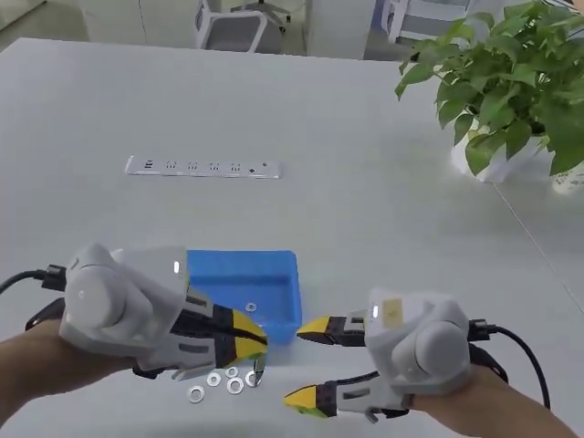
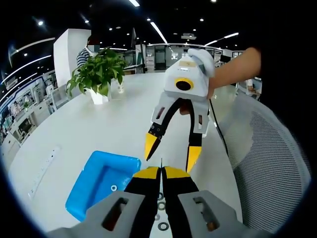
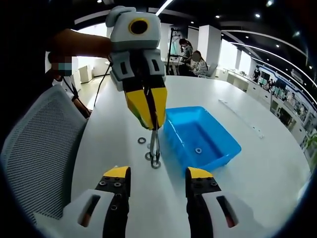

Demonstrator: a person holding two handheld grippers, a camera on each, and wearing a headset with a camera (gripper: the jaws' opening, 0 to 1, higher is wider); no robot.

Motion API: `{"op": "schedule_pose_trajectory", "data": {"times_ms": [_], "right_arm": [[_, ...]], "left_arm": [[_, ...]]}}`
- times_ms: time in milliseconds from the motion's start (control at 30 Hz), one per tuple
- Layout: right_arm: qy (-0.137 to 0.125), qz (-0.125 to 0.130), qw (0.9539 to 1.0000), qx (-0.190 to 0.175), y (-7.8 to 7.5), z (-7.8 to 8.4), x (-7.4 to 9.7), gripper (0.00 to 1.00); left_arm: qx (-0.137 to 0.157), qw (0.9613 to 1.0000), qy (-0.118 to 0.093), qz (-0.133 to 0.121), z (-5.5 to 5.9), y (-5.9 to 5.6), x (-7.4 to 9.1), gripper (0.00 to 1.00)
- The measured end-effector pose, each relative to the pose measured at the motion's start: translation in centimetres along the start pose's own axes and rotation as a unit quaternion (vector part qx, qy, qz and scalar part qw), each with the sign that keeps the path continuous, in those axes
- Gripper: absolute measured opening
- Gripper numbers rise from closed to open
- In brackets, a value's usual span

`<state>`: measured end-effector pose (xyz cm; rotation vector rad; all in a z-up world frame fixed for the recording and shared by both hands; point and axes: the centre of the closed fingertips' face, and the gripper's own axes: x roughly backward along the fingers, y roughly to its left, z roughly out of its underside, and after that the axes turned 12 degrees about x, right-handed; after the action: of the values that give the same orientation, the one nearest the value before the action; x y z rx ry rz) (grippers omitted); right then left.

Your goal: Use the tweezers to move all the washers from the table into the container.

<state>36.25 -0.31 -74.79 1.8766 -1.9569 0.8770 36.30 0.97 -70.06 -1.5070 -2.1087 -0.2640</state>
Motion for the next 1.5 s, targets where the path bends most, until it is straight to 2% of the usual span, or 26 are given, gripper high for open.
{"op": "schedule_pose_trajectory", "data": {"times_ms": [433,867,1000,1133,1500], "right_arm": [[-0.004,-0.012,0.9999,0.002,0.5,-0.3,-0.6,0.42],[-0.008,-0.028,0.9994,0.021,0.3,-1.2,-2.0,0.36],[-0.008,-0.032,0.9992,0.024,0.4,-1.3,-2.3,0.36],[-0.006,-0.043,0.9986,0.029,0.8,-1.3,-2.9,0.34],[0.003,-0.065,0.996,0.061,0.9,-1.5,-4.2,0.21]], "left_arm": [[0.006,1.0,-0.001,0.0,0.1,0.0,0.1,0.05],[0.008,1.0,-0.003,0.0,0.0,0.0,0.3,0.05],[0.008,1.0,0.004,0.002,0.5,-0.1,0.2,0.05],[0.009,1.0,0.001,0.004,0.5,-0.3,0.3,0.05],[0.006,0.9999,0.006,0.009,0.7,-0.4,0.4,0.05]]}}
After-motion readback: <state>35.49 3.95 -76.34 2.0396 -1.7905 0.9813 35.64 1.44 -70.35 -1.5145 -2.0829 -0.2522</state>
